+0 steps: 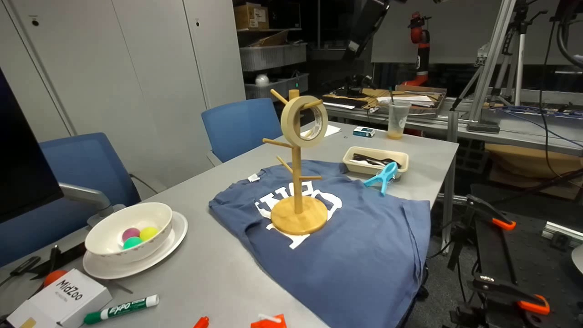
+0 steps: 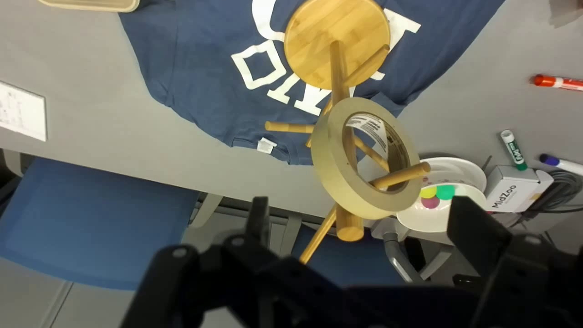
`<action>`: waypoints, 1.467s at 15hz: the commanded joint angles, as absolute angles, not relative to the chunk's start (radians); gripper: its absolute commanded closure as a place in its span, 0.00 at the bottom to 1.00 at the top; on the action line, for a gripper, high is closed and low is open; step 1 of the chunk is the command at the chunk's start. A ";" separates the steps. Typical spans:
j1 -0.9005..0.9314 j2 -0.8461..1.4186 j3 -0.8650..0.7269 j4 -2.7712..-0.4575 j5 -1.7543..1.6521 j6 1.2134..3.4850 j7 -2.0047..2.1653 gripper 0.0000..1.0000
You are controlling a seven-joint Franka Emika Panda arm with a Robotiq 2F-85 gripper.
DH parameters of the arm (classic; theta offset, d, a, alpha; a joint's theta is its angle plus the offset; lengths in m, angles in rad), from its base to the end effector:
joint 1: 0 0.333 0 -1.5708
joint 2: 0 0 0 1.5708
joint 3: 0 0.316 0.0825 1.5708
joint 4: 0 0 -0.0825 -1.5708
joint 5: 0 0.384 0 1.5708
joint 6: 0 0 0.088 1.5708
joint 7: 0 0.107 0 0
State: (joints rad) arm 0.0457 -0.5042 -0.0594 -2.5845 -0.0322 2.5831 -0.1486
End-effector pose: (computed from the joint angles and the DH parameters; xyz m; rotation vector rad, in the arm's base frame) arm 0.4238 -0.0064 0.4825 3.0012 0.2374 0.7706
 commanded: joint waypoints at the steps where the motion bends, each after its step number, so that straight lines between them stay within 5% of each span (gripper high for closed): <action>1: 0.073 -0.594 -0.061 -2.621 -0.015 2.561 -0.188 0.00; 22: 0.077 -0.635 -0.060 -2.661 -0.020 2.568 -0.174 0.00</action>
